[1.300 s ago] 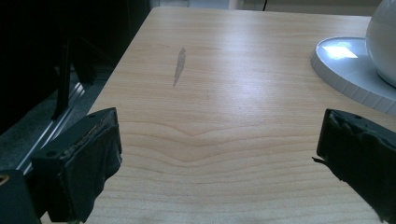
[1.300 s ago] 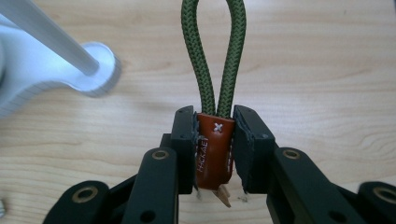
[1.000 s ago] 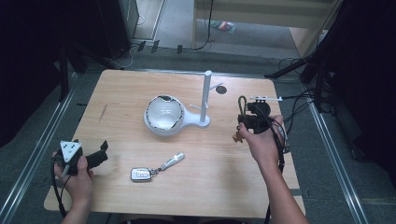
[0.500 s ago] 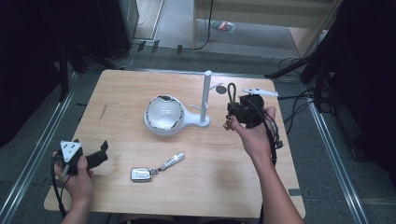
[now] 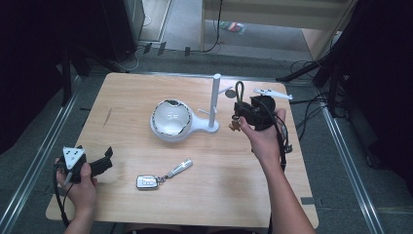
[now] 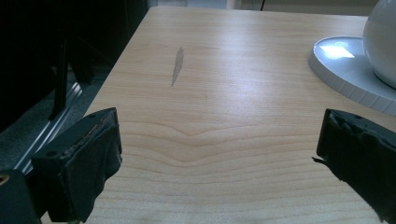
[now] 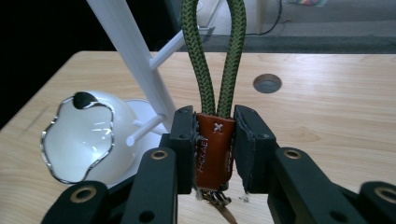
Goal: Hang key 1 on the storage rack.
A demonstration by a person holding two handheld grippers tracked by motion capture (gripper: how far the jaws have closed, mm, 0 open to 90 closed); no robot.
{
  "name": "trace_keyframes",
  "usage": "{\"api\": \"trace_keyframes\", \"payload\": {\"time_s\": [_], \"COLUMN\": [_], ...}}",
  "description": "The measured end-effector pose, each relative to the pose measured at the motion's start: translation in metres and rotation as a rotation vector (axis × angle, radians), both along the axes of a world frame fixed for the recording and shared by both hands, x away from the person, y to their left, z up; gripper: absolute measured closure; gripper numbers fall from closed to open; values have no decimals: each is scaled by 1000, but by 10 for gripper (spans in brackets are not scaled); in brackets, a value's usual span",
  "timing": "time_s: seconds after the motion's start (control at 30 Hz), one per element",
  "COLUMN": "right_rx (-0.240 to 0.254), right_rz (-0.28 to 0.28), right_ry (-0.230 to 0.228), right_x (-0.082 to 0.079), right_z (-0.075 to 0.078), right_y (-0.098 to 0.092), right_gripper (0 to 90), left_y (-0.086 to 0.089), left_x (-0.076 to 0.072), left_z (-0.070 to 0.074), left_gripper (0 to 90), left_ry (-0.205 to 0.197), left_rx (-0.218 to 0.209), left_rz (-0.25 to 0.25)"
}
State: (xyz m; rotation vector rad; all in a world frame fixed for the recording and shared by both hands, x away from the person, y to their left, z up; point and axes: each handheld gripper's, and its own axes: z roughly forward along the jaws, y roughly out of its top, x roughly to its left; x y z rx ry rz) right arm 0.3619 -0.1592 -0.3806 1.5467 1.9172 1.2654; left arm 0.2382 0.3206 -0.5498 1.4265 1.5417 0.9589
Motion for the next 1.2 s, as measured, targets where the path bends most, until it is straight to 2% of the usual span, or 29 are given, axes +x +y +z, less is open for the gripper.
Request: {"api": "trace_keyframes", "payload": {"time_s": [0.27, 0.73, 1.2], "right_rx": [14, 52, 24], "right_rz": [30, 47, 98], "right_ry": [7, 41, 62], "right_x": [8, 24, 27], "right_z": [-6, -15, -23], "right_y": [6, 11, 22], "right_gripper": [712, 708, 702], "left_y": [0, 0, 0], "left_x": [0, 0, 0], "left_z": [0, 0, 0], "left_gripper": [2, 2, 2], "left_ry": [0, 0, -1], "left_rx": [-1, -2, -3], "left_rz": [-1, -3, -3]}}
